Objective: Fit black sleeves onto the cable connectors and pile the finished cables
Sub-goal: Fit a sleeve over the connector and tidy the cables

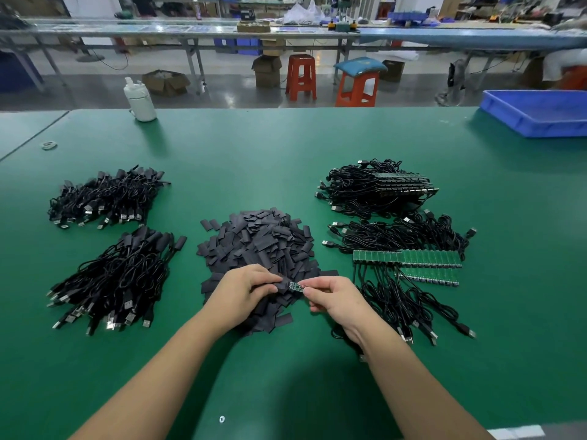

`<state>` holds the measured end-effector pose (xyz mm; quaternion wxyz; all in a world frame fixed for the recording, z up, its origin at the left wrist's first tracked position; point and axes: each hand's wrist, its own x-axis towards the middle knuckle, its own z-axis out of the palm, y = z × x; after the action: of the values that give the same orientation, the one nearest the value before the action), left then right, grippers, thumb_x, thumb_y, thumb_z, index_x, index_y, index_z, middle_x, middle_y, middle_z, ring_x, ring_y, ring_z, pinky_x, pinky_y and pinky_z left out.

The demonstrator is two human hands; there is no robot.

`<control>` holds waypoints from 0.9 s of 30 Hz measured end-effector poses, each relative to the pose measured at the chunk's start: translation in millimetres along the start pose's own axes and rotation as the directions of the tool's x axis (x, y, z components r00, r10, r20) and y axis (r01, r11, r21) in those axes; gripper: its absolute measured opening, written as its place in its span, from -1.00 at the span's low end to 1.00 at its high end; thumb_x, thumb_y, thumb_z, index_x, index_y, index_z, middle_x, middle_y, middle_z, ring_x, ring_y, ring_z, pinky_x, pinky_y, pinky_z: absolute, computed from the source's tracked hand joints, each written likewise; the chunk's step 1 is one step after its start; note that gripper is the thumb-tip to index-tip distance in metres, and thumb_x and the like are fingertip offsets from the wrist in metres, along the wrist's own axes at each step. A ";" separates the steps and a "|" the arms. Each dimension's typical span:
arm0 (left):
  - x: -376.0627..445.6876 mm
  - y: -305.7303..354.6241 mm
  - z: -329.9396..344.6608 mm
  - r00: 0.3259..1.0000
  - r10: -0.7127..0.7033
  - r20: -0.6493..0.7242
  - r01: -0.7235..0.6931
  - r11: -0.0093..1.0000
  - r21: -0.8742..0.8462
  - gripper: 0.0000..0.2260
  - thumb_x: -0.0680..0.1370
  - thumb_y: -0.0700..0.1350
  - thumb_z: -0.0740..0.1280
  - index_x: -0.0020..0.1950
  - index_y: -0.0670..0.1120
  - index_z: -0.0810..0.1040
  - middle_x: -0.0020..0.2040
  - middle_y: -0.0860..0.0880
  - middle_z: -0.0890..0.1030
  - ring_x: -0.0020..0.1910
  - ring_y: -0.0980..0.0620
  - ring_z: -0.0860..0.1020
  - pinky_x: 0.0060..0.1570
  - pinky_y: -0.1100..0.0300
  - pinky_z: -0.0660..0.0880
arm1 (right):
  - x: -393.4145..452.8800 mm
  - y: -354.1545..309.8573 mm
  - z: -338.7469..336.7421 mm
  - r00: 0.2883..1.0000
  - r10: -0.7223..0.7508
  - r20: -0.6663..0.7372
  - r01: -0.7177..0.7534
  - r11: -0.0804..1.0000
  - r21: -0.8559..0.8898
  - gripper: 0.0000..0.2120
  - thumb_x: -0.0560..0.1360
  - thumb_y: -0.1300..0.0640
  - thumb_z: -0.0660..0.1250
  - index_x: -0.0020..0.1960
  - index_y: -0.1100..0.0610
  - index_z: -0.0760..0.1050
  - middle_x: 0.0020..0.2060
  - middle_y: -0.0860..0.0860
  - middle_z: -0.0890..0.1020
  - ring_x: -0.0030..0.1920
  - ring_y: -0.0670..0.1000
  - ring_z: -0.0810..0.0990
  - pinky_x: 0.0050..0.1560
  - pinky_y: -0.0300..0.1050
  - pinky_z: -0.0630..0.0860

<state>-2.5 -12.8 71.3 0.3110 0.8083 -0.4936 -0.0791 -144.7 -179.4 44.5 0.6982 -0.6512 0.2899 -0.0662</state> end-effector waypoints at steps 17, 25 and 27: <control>-2.1 6.7 -0.3 0.999 0.036 0.004 -0.036 0.999 -0.008 -0.83 0.55 -0.10 0.42 0.12 -0.02 0.69 -0.02 0.15 0.63 -0.05 0.21 0.56 0.01 0.58 0.29 | -3.7 1.2 0.7 1.000 0.009 -0.002 -0.009 0.999 -0.047 -0.84 0.54 0.24 0.41 0.00 0.03 0.71 -0.22 0.05 0.68 -0.26 -0.06 0.51 -0.21 -0.19 0.51; 0.5 8.9 -4.4 0.981 0.159 0.113 -0.177 0.969 0.174 -0.77 0.60 -0.12 0.34 0.24 -0.10 0.63 0.09 0.00 0.62 0.04 -0.02 0.60 0.11 0.19 0.49 | -3.6 3.1 3.7 1.000 0.008 0.017 -0.008 1.000 -0.015 -0.84 0.54 0.27 0.41 0.00 0.05 0.69 -0.27 0.00 0.67 -0.28 -0.10 0.56 -0.13 -0.21 0.57; 1.2 10.0 -4.4 0.980 0.165 0.112 -0.184 0.965 0.189 -0.76 0.61 -0.11 0.33 0.26 -0.10 0.62 0.10 -0.01 0.61 0.05 -0.03 0.60 0.12 0.17 0.49 | -4.1 4.1 3.4 1.000 0.016 0.021 -0.016 1.000 0.021 -0.83 0.54 0.28 0.41 0.00 0.06 0.69 -0.26 0.01 0.68 -0.28 -0.10 0.57 -0.14 -0.21 0.56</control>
<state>-7.5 -15.1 80.8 0.2109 0.7839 -0.5825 -0.0403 -147.5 -173.9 41.9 0.7085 -0.6422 0.2870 -0.0567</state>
